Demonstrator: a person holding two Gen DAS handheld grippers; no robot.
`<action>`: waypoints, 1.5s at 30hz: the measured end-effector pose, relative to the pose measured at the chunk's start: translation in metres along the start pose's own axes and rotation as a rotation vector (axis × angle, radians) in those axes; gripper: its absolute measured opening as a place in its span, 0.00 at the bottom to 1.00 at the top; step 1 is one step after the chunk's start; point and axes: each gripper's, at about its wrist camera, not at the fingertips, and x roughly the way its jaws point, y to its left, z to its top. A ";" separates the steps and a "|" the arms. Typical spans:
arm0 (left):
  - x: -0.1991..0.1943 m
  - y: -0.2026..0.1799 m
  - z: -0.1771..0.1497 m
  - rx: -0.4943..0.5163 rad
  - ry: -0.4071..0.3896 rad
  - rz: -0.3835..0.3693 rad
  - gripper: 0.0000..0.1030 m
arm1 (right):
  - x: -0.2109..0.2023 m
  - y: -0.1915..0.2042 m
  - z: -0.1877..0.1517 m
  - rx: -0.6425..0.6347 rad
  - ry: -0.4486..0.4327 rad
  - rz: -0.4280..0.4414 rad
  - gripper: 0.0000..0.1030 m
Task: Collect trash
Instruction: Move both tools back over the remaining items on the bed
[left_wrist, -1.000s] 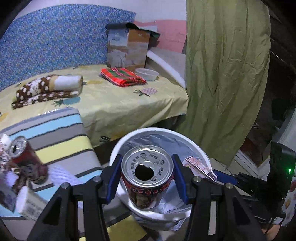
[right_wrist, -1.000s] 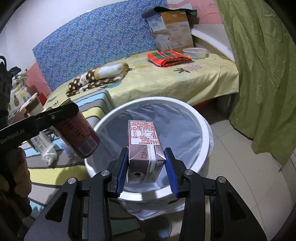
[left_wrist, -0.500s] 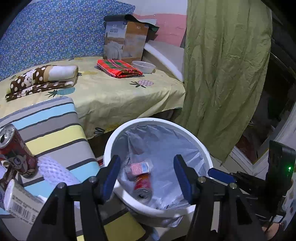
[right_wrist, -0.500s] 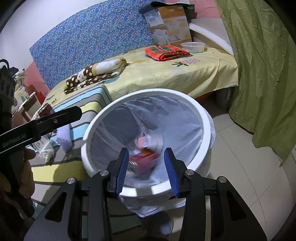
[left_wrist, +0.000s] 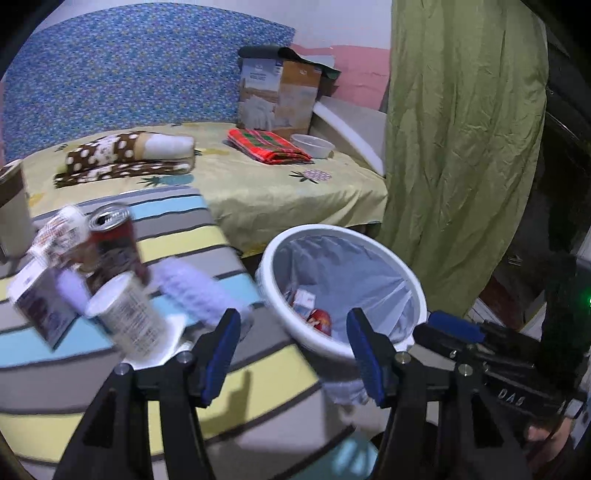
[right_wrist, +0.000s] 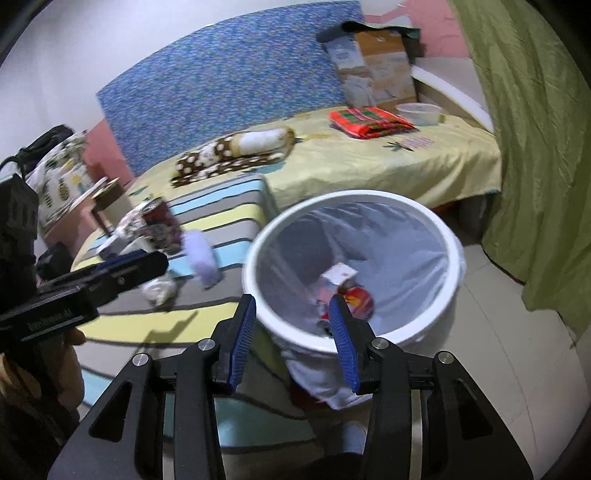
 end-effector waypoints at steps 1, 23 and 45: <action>-0.004 0.004 -0.004 -0.007 0.000 0.010 0.60 | -0.001 0.005 -0.001 -0.011 -0.002 0.005 0.42; -0.068 0.069 -0.047 -0.109 -0.046 0.194 0.60 | 0.009 0.067 -0.012 -0.158 0.030 0.119 0.42; -0.025 0.095 -0.025 -0.171 -0.014 0.195 0.60 | 0.052 0.075 0.008 -0.213 0.071 0.108 0.42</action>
